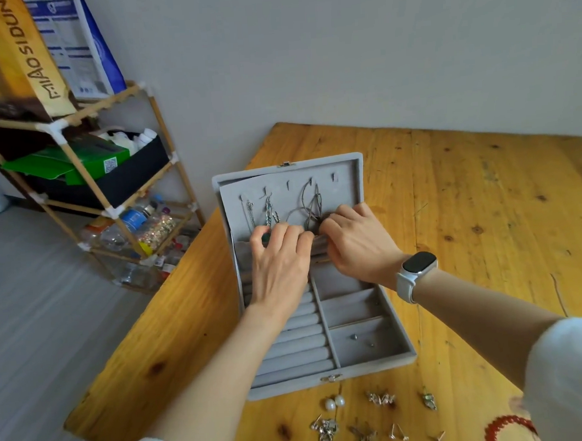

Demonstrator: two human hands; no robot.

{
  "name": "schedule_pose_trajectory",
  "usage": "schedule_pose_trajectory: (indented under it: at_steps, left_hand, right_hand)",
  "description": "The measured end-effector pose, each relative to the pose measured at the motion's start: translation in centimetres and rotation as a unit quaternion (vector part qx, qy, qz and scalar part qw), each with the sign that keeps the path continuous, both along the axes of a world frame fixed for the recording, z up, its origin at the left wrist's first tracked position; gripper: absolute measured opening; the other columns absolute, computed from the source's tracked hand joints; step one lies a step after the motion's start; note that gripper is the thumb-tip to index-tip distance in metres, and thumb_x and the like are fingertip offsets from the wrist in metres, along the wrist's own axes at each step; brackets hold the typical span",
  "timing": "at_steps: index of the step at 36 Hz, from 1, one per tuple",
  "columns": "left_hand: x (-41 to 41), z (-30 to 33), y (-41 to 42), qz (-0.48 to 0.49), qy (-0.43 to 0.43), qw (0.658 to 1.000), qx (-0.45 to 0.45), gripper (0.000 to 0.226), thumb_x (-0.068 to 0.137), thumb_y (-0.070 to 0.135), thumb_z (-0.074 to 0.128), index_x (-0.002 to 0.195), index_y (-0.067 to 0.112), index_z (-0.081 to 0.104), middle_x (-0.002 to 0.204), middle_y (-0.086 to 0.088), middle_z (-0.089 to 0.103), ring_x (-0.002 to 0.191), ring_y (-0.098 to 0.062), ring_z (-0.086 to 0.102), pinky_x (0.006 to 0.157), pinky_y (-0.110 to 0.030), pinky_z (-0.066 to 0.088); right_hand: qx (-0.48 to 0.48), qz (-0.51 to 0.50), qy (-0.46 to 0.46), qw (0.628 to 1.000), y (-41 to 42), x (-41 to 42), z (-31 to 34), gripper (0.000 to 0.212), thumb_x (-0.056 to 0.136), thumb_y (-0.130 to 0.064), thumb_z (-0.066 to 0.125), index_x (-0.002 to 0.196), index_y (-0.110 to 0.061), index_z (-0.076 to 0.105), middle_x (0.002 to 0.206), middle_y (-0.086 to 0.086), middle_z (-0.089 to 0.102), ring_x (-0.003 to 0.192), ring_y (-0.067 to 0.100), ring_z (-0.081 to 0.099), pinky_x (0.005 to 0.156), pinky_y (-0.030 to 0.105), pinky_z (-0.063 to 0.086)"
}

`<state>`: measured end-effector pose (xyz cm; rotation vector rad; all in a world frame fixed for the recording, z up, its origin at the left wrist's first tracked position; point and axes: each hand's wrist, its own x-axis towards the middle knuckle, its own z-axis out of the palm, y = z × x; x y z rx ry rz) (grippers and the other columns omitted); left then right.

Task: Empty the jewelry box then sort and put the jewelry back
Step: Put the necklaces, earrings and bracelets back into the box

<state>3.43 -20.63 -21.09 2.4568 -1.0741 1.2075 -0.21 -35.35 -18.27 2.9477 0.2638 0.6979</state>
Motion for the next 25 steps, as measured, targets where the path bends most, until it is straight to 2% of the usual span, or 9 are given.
schedule_pose_trajectory:
  at_steps: [3, 6, 11, 17, 21, 22, 25]
  left_hand:
    - [-0.4, 0.6, -0.4, 0.018, 0.006, 1.000, 0.000, 0.014, 0.079, 0.006, 0.052, 0.078, 0.012, 0.065, 0.113, -0.010, 0.061, 0.108, -0.026, 0.043, 0.092, -0.044, 0.026]
    - [-0.4, 1.1, -0.9, 0.043, 0.044, 0.998, 0.000, 0.006, 0.073, 0.006, 0.064, 0.074, 0.012, 0.064, 0.119, -0.013, 0.059, 0.113, -0.030, 0.048, 0.096, -0.045, 0.024]
    - [-0.4, 1.5, -1.2, 0.046, 0.098, 0.994, -0.016, 0.012, 0.066, 0.003, 0.066, 0.075, 0.011, 0.064, 0.111, -0.012, 0.062, 0.100, -0.029, 0.059, 0.098, -0.048, 0.021]
    - [-0.1, 1.5, -1.4, 0.023, 0.125, 0.992, -0.001, 0.014, 0.066, 0.002, 0.055, 0.075, 0.013, 0.058, 0.073, -0.002, 0.058, 0.073, -0.025, 0.058, 0.100, -0.049, 0.023]
    - [-0.4, 1.6, -1.1, 0.030, 0.127, 0.991, 0.036, 0.018, 0.064, 0.000, 0.061, 0.077, 0.012, 0.058, 0.063, -0.002, 0.058, 0.065, -0.025, 0.058, 0.101, -0.049, 0.023]
    - [-0.5, 1.6, -1.0, 0.031, 0.125, 0.991, 0.048, 0.019, 0.065, 0.000, 0.062, 0.080, 0.011, 0.059, 0.062, -0.003, 0.059, 0.065, -0.026, 0.059, 0.102, -0.050, 0.022]
    - [-0.9, 1.5, -0.7, 0.030, 0.127, 0.989, 0.067, 0.030, 0.067, 0.002, 0.063, 0.096, 0.008, 0.062, 0.073, -0.003, 0.065, 0.074, -0.025, 0.063, 0.104, -0.052, 0.020]
  right_hand:
    - [0.002, -0.001, 0.002, 1.000, -0.2, -0.3, -0.4, 0.024, 0.072, -0.019, 0.038, 0.073, -0.008, 0.059, 0.076, 0.009, 0.056, 0.068, 0.030, 0.052, 0.061, 0.033, 0.022]
    - [0.023, 0.004, 0.001, 1.000, -0.5, -0.6, -0.5, 0.027, 0.073, -0.019, 0.038, 0.080, -0.008, 0.062, 0.080, 0.010, 0.058, 0.071, 0.030, 0.053, 0.063, 0.033, 0.025]
    - [0.041, 0.007, -0.002, 0.999, -0.8, -1.2, -0.4, 0.034, 0.073, -0.019, 0.037, 0.093, -0.009, 0.063, 0.081, 0.006, 0.062, 0.074, 0.028, 0.058, 0.068, 0.035, 0.028]
    - [0.053, -0.022, -0.005, 0.998, -0.5, -1.4, -0.6, 0.036, 0.070, -0.021, 0.035, 0.089, -0.010, 0.065, 0.082, 0.005, 0.064, 0.077, 0.028, 0.061, 0.071, 0.033, 0.025]
    - [0.055, -0.040, -0.014, 0.998, -0.3, -1.7, -1.2, 0.041, 0.069, -0.022, 0.035, 0.093, -0.010, 0.066, 0.095, 0.006, 0.063, 0.092, 0.024, 0.050, 0.073, 0.034, 0.026]
    - [0.059, -0.040, -0.010, 0.997, -0.3, -1.9, -1.2, 0.043, 0.069, -0.022, 0.035, 0.097, -0.010, 0.065, 0.098, 0.006, 0.063, 0.095, 0.023, 0.048, 0.074, 0.034, 0.029]
    - [0.065, -0.036, 0.020, 0.997, -0.5, -2.6, -1.2, 0.052, 0.070, -0.022, 0.033, 0.111, -0.010, 0.062, 0.108, 0.005, 0.064, 0.105, 0.025, 0.057, 0.083, 0.039, 0.043]
